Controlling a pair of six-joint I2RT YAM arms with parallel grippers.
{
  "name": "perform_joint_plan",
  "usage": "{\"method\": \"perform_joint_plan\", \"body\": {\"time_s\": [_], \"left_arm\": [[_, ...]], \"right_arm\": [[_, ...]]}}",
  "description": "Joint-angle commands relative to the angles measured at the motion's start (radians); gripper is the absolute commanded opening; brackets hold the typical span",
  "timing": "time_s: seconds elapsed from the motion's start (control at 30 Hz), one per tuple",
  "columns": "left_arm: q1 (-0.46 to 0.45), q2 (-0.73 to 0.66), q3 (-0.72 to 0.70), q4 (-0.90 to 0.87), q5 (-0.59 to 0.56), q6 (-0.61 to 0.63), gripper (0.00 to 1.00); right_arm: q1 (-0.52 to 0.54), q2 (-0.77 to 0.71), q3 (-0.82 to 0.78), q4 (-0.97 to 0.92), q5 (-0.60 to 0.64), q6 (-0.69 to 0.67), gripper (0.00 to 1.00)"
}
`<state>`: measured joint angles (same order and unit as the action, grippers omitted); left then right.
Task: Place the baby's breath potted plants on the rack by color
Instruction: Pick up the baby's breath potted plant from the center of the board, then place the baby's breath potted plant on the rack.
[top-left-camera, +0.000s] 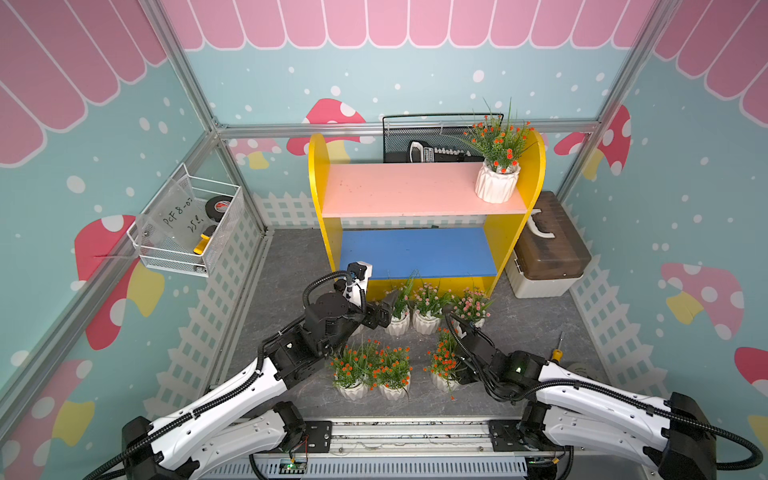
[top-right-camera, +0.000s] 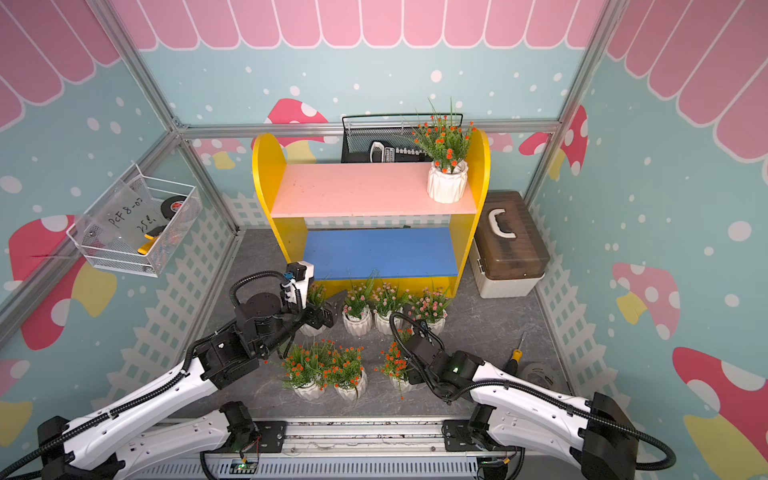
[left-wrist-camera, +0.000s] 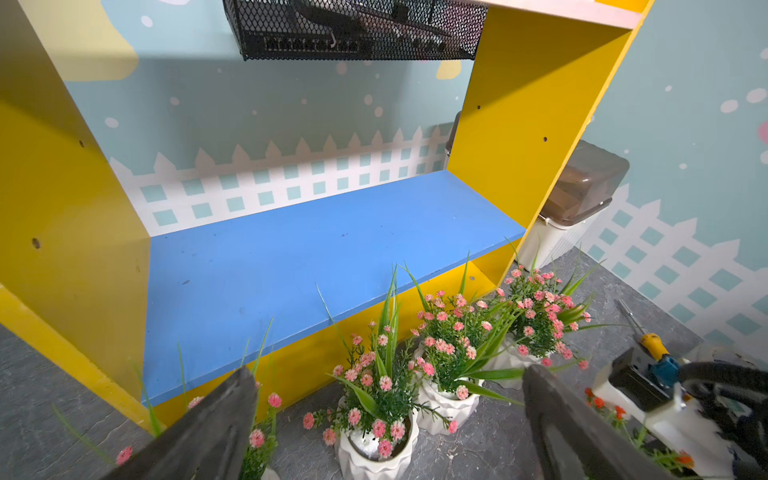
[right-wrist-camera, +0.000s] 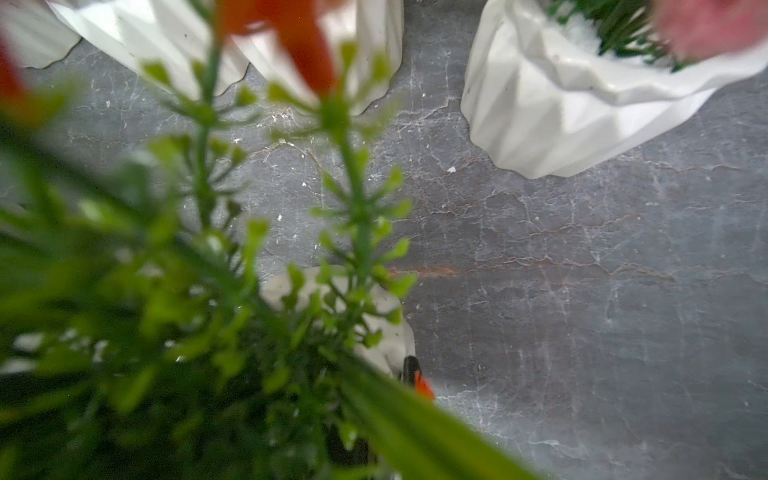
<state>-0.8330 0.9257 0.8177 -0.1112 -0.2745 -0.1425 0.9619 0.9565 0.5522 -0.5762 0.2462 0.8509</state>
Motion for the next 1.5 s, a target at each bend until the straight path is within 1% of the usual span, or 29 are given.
{"method": "perform_joint_plan", "body": {"time_s": [0.0, 0.27, 0.43, 0.53, 0.83, 1.0, 1.13, 1.27, 1.47], "left_arm": [[-0.004, -0.018, -0.010, 0.028, 0.030, 0.036, 0.99], [-0.005, -0.042, -0.028, 0.036, 0.067, 0.083, 0.99], [-0.005, -0.057, -0.040, 0.051, 0.100, 0.111, 0.99], [-0.005, -0.062, -0.049, 0.062, 0.136, 0.128, 0.99], [-0.005, -0.066, -0.101, 0.107, 0.262, 0.171, 0.99], [-0.006, -0.062, -0.134, 0.138, 0.333, 0.177, 0.99], [-0.014, -0.039, -0.155, 0.196, 0.380, 0.158, 0.99], [-0.047, -0.003, -0.164, 0.251, 0.399, 0.155, 0.99], [-0.100, 0.045, -0.165, 0.331, 0.375, 0.152, 0.99]], "right_arm": [[-0.027, 0.010, 0.019, -0.024, -0.035, -0.037, 0.03], [-0.121, -0.013, 0.091, -0.060, -0.153, -0.128, 0.01], [-0.157, -0.007, 0.191, -0.137, -0.212, -0.188, 0.00], [-0.172, 0.004, 0.276, -0.203, -0.240, -0.231, 0.00], [-0.224, 0.057, 0.542, -0.378, -0.265, -0.353, 0.00], [-0.256, 0.096, 0.660, -0.429, -0.277, -0.405, 0.00], [-0.278, 0.130, 0.744, -0.460, -0.274, -0.442, 0.00], [-0.295, 0.158, 0.809, -0.482, -0.275, -0.474, 0.00], [-0.319, 0.189, 0.867, -0.496, -0.297, -0.507, 0.00]]}}
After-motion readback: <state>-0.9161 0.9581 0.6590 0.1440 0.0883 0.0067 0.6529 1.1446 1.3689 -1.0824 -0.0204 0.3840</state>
